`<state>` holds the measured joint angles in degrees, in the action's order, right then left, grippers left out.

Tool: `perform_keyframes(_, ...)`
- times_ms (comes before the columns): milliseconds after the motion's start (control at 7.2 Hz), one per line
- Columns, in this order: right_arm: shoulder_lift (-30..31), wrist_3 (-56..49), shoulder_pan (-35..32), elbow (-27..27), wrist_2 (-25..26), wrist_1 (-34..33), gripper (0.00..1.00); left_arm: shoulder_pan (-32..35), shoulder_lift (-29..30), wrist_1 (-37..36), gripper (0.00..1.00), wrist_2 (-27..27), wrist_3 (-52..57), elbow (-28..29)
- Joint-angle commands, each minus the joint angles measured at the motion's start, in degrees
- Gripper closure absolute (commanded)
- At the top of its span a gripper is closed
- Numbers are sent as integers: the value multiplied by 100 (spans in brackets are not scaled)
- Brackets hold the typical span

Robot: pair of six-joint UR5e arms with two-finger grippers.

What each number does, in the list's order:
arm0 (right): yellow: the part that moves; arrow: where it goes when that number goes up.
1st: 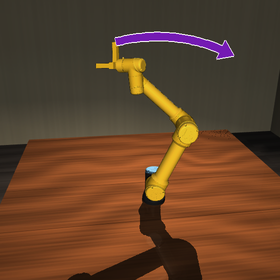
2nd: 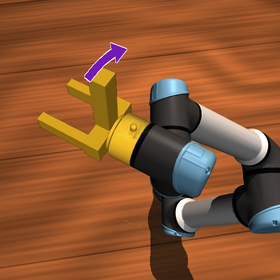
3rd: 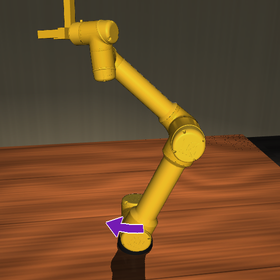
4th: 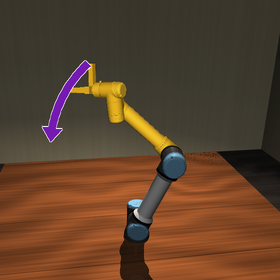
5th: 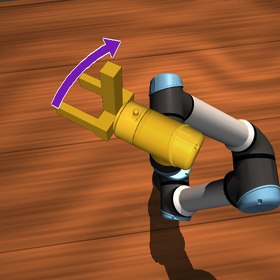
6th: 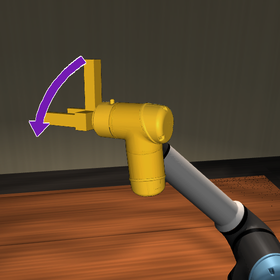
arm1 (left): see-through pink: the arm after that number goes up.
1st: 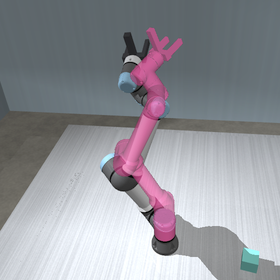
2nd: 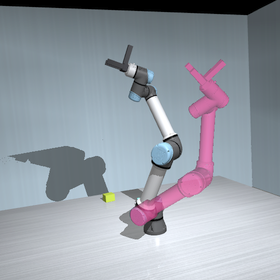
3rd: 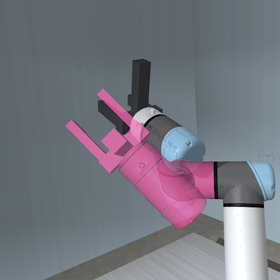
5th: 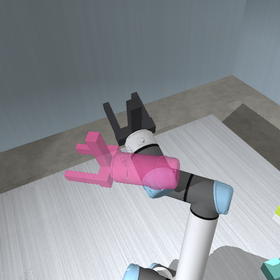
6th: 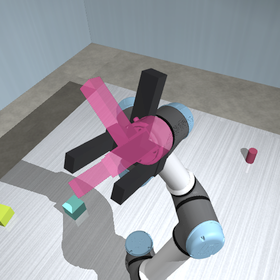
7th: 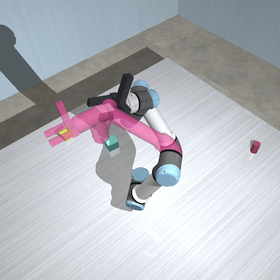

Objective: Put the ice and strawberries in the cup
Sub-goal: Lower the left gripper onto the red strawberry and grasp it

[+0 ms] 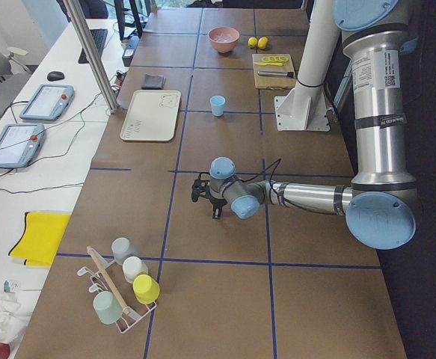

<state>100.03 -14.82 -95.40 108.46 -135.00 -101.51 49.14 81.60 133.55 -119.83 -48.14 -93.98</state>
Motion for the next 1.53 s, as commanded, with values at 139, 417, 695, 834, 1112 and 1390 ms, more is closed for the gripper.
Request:
perform_keyframes(139, -19, 5, 4, 0, 0, 0, 0, 25, -12, -153, 100, -127, 16, -295)
perform_keyframes(417, -19, 5, 4, 18, -9, 0, 0, 182, 14, -1071, 100, -549, 33, -1100)
perform_keyframes(695, -19, -3, -5, 26, 0, 9, 0, 210, 92, -2868, 100, -559, 85, -2425)
perform_keyframes(834, -19, -12, -5, 26, 9, 9, 0, 201, 415, -3879, 100, -541, 86, -3015)
perform_keyframes(1112, 33, -12, -5, 9, 44, 183, 0, 149, 1703, -5377, 100, -462, 8, -3328)
perform_keyframes(1390, 51, 5, 4, -52, 237, 246, 0, -514, 3241, -6862, 100, 203, -524, -3180)
